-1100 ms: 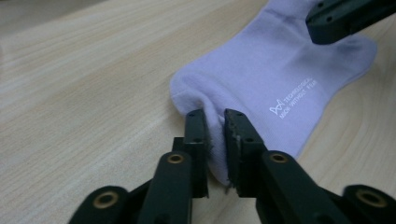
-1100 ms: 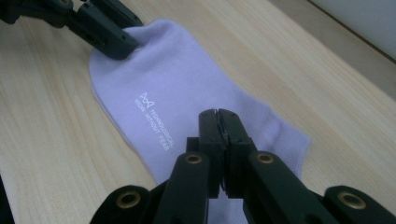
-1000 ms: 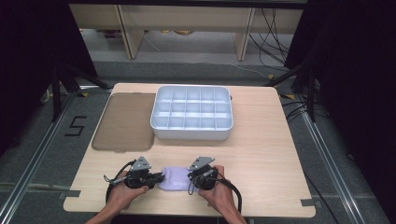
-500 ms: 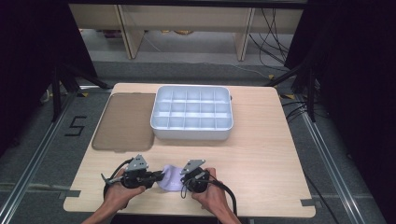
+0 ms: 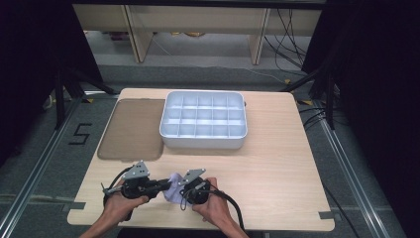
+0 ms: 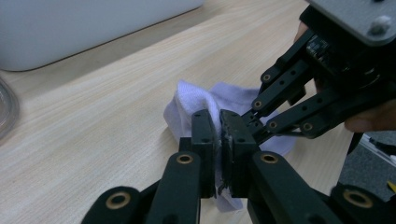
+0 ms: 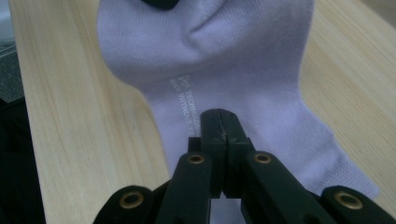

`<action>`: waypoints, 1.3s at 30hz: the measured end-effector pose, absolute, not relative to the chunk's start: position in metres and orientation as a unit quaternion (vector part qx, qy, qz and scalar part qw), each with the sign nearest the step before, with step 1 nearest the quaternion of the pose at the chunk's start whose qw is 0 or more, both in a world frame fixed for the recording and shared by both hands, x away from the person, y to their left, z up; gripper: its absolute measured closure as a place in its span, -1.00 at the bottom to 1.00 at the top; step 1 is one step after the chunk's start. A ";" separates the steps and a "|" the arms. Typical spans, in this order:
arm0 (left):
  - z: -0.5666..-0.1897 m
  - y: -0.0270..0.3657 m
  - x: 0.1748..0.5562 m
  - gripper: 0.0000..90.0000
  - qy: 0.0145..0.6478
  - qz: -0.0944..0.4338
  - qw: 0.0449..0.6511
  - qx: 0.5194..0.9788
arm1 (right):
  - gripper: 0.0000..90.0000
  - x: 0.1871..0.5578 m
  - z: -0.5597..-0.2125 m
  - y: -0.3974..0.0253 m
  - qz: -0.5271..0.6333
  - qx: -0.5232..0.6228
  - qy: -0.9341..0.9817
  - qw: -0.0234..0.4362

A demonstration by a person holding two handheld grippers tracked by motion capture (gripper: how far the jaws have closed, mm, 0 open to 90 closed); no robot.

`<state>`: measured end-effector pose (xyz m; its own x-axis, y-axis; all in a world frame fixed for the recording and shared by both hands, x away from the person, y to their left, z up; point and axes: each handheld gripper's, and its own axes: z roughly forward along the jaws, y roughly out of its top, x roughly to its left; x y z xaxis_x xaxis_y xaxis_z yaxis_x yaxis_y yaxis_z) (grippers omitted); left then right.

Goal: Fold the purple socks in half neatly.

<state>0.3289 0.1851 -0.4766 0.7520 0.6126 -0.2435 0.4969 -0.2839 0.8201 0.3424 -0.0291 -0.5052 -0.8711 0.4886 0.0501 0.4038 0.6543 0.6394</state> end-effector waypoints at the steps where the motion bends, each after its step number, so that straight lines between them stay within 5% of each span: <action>1: -0.476 0.186 0.330 0.88 0.345 0.057 0.486 0.801 | 1.00 0.343 -0.505 -0.027 0.336 0.246 0.907 0.062; 10: -0.474 0.189 0.331 0.88 0.349 0.057 0.486 0.799 | 1.00 0.365 -0.489 -0.031 0.338 0.255 0.901 0.098; 22: -0.472 0.188 0.330 0.87 0.342 0.060 0.492 0.799 | 1.00 0.383 -0.502 -0.014 0.327 0.264 0.904 0.080; 30: -0.471 0.184 0.330 0.87 0.339 0.061 0.490 0.801 | 1.00 0.369 -0.476 -0.059 0.341 0.272 0.894 0.100; 39: -0.473 0.166 0.331 0.87 0.334 0.058 0.480 0.809 | 1.00 0.363 -0.492 -0.080 0.305 0.287 0.903 0.100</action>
